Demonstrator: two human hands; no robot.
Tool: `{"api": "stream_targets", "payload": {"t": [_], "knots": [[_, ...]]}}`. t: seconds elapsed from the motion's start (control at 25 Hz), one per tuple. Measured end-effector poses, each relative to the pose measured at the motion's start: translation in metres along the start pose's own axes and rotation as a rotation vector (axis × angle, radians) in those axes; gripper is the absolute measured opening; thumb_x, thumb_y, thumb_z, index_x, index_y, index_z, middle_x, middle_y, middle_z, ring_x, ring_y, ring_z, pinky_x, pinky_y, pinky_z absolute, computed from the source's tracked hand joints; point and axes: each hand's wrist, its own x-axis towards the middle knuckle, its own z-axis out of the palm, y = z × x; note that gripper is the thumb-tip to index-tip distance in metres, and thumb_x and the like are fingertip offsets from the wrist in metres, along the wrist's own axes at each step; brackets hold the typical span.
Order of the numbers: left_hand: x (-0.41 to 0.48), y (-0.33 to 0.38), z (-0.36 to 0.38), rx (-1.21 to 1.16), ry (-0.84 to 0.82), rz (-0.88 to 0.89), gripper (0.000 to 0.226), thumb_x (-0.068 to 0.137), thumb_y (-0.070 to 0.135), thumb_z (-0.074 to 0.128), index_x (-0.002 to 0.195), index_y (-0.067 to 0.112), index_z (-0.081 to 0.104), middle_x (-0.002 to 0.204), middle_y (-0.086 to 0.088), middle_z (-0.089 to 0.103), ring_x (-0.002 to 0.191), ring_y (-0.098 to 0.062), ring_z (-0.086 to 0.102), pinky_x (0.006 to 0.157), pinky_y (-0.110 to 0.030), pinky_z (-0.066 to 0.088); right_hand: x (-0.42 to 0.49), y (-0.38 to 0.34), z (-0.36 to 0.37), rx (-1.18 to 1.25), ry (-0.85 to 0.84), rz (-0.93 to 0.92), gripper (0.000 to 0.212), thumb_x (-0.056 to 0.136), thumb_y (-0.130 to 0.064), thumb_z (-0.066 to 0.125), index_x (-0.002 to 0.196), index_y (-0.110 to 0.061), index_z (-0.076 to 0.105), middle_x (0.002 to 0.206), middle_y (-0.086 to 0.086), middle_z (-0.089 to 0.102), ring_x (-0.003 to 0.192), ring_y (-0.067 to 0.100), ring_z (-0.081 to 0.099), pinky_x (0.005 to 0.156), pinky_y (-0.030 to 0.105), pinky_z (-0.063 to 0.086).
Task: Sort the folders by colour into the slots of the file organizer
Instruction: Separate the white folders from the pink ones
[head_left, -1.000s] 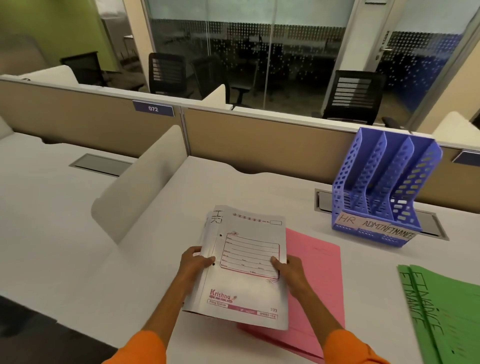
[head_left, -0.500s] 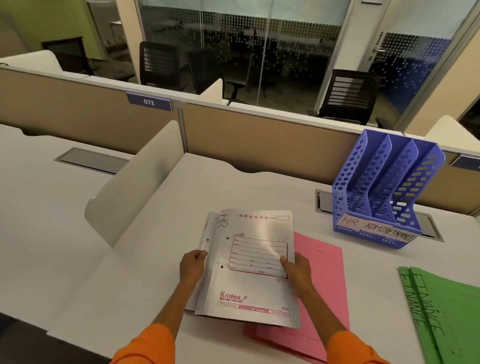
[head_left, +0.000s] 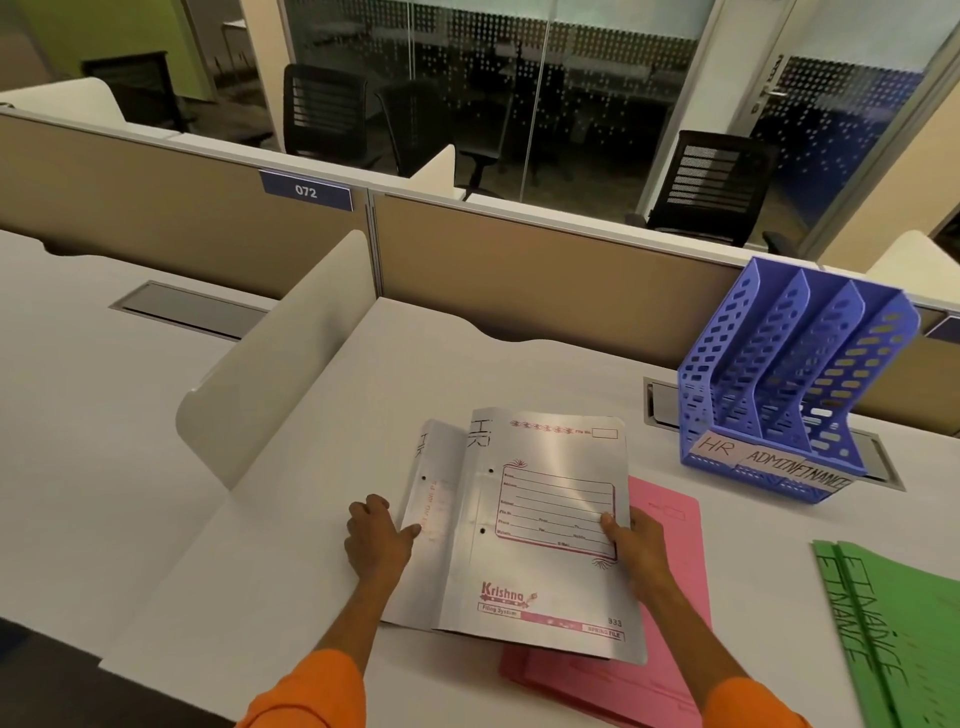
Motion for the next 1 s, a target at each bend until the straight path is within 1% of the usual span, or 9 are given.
{"api": "stream_targets", "payload": {"t": [0.12, 0.24, 0.44, 0.64, 0.76, 0.84, 0.88, 0.96, 1.0], "knots": [[0.006, -0.006, -0.003, 0.006, 0.020, 0.002, 0.058, 0.076, 0.036, 0.079, 0.117, 0.009, 0.049, 0.120, -0.015, 0.049, 0.105, -0.031, 0.055, 0.081, -0.041, 0.049, 0.000, 0.001, 0.001, 0.002, 0.007, 0.002, 0.020, 0.092, -0.021, 0.064, 0.111, -0.013, 0.066, 0.097, 0.006, 0.075, 0.082, 0.026, 0.073, 0.075, 0.044, 0.061], [0.014, -0.013, -0.010, -0.030, 0.043, -0.034, 0.056, 0.077, 0.033, 0.079, 0.117, 0.007, 0.050, 0.121, -0.017, 0.050, 0.107, -0.033, 0.055, 0.080, -0.043, 0.049, 0.000, 0.003, 0.006, 0.020, 0.009, 0.023, 0.020, 0.091, -0.020, 0.065, 0.110, -0.013, 0.066, 0.098, 0.008, 0.074, 0.083, 0.028, 0.073, 0.077, 0.049, 0.060], [0.030, -0.033, -0.027, -0.089, 0.086, -0.100, 0.049, 0.080, 0.025, 0.077, 0.116, 0.005, 0.051, 0.122, -0.021, 0.049, 0.107, -0.038, 0.054, 0.080, -0.048, 0.051, -0.001, 0.005, 0.024, 0.054, -0.009, 0.028, 0.026, 0.090, -0.018, 0.067, 0.113, -0.007, 0.065, 0.101, 0.011, 0.073, 0.087, 0.030, 0.072, 0.082, 0.051, 0.059], [0.034, -0.044, -0.038, -0.205, 0.049, -0.065, 0.044, 0.080, 0.021, 0.077, 0.117, 0.006, 0.057, 0.122, -0.020, 0.050, 0.106, -0.038, 0.057, 0.082, -0.048, 0.054, -0.009, 0.005, 0.057, 0.098, -0.041, 0.026, 0.025, 0.090, -0.015, 0.066, 0.113, -0.005, 0.065, 0.102, 0.013, 0.073, 0.088, 0.032, 0.071, 0.081, 0.053, 0.058], [0.031, -0.044, -0.042, -0.333, 0.114, -0.045, 0.037, 0.078, 0.014, 0.079, 0.109, 0.005, 0.062, 0.113, -0.018, 0.055, 0.099, -0.037, 0.060, 0.077, -0.042, 0.053, -0.017, 0.000, 0.084, 0.115, -0.057, 0.013, 0.027, 0.090, -0.013, 0.065, 0.116, -0.005, 0.064, 0.107, 0.013, 0.071, 0.094, 0.030, 0.069, 0.084, 0.049, 0.058], [0.028, -0.044, -0.046, -0.429, 0.199, -0.007, 0.026, 0.078, 0.010, 0.078, 0.101, 0.005, 0.065, 0.102, -0.015, 0.061, 0.090, -0.033, 0.063, 0.070, -0.035, 0.051, -0.022, -0.002, 0.101, 0.127, -0.057, 0.018, 0.031, 0.091, -0.012, 0.065, 0.120, -0.005, 0.062, 0.112, 0.011, 0.070, 0.098, 0.029, 0.068, 0.088, 0.047, 0.057], [0.027, -0.044, -0.047, -0.475, 0.207, 0.011, 0.020, 0.081, 0.011, 0.076, 0.098, 0.006, 0.066, 0.096, -0.012, 0.064, 0.086, -0.031, 0.064, 0.070, -0.034, 0.051, -0.024, -0.003, 0.109, 0.140, -0.056, 0.028, 0.033, 0.091, -0.012, 0.064, 0.123, -0.005, 0.061, 0.113, 0.009, 0.068, 0.099, 0.028, 0.067, 0.089, 0.046, 0.056], [0.027, -0.046, -0.050, -0.543, 0.133, 0.033, 0.013, 0.089, 0.015, 0.068, 0.098, 0.006, 0.068, 0.089, -0.009, 0.068, 0.082, -0.026, 0.065, 0.079, -0.040, 0.057, -0.027, -0.004, 0.123, 0.174, -0.055, 0.055, 0.035, 0.091, -0.011, 0.064, 0.125, -0.005, 0.059, 0.116, 0.009, 0.066, 0.103, 0.029, 0.065, 0.092, 0.045, 0.054], [0.027, -0.048, -0.051, -0.555, 0.080, 0.040, 0.014, 0.092, 0.018, 0.064, 0.100, 0.007, 0.068, 0.089, -0.008, 0.070, 0.083, -0.025, 0.066, 0.084, -0.043, 0.057, -0.028, -0.005, 0.130, 0.183, -0.052, 0.067, 0.035, 0.091, -0.011, 0.064, 0.125, -0.004, 0.058, 0.116, 0.010, 0.066, 0.104, 0.029, 0.064, 0.093, 0.044, 0.054]]}}
